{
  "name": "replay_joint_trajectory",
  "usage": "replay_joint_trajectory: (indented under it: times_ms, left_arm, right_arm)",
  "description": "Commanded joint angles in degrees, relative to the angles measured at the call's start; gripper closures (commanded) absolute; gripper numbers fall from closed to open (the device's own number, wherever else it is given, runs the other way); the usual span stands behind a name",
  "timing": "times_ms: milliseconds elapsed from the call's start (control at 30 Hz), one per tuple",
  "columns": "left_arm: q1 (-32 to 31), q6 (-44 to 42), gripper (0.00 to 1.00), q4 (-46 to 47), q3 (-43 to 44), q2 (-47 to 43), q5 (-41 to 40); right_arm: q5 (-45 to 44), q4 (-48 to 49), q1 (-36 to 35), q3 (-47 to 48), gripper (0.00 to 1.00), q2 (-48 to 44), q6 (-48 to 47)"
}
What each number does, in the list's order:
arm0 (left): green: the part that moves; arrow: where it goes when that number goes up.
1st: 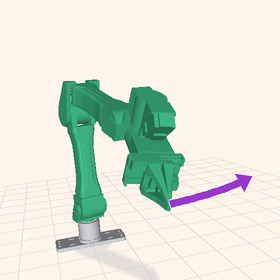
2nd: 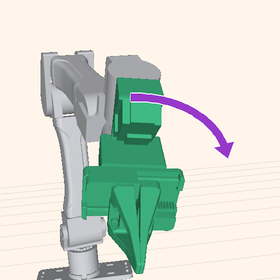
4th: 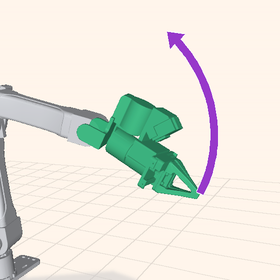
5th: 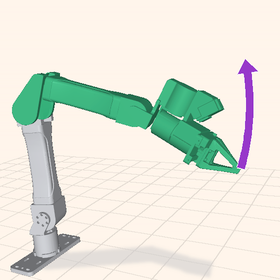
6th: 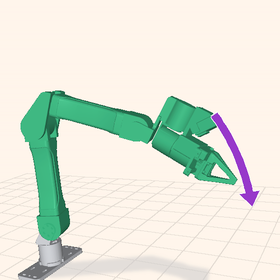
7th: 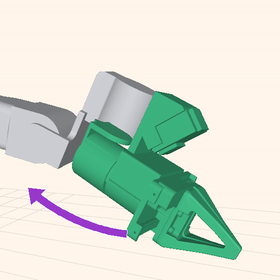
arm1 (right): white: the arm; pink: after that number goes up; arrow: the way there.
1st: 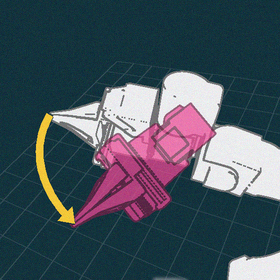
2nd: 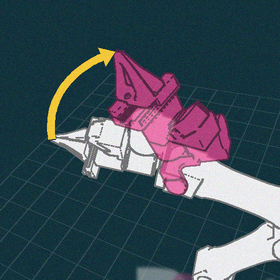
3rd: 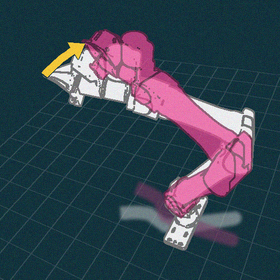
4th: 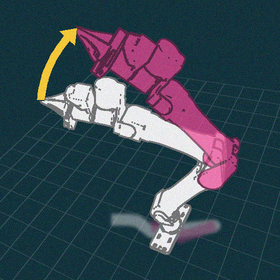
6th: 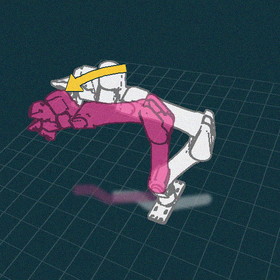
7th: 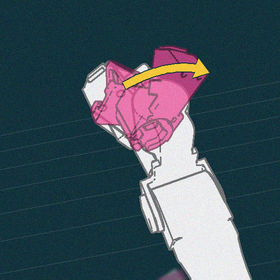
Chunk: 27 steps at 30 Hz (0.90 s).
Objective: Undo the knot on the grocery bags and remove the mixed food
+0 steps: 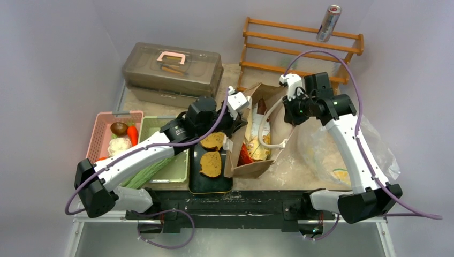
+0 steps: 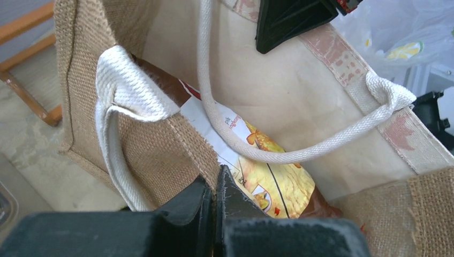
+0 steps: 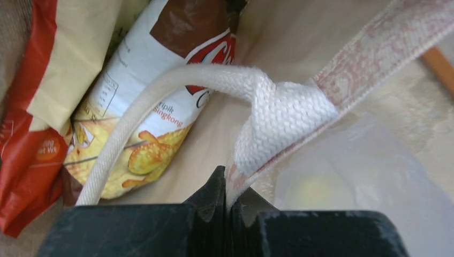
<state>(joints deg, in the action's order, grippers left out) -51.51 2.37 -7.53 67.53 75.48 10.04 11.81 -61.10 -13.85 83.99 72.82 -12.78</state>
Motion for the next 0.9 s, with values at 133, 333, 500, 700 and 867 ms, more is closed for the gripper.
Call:
replay_joint_trajectory:
  times_ms: [133, 333, 500, 700, 867]
  left_arm:
    - [1.75, -0.39, 1.0, -3.06, -11.26, -7.34, -0.37]
    - [7.01, -10.38, 1.0, -7.74, -11.8, -10.08, -0.73]
    - [6.54, -11.77, 1.0, -8.74, -8.8, -8.55, 3.11]
    - [3.3, -10.91, 1.0, -6.82, -8.1, -6.77, 3.1]
    - [2.97, -6.96, 1.0, -3.0, -9.1, -7.38, 3.02]
  right_arm:
    - [9.29, -0.11, 0.8, -7.06, 1.0, -2.81, -5.52]
    - [10.97, -0.72, 0.76, -6.67, 1.0, -5.89, -7.38]
    - [10.58, -1.49, 0.78, -2.55, 0.66, -3.17, -6.75]
    - [20.06, 3.24, 0.42, 12.81, 0.33, -2.82, 5.4]
    - [22.67, 8.09, -3.91, 8.94, 0.37, -1.55, 14.13]
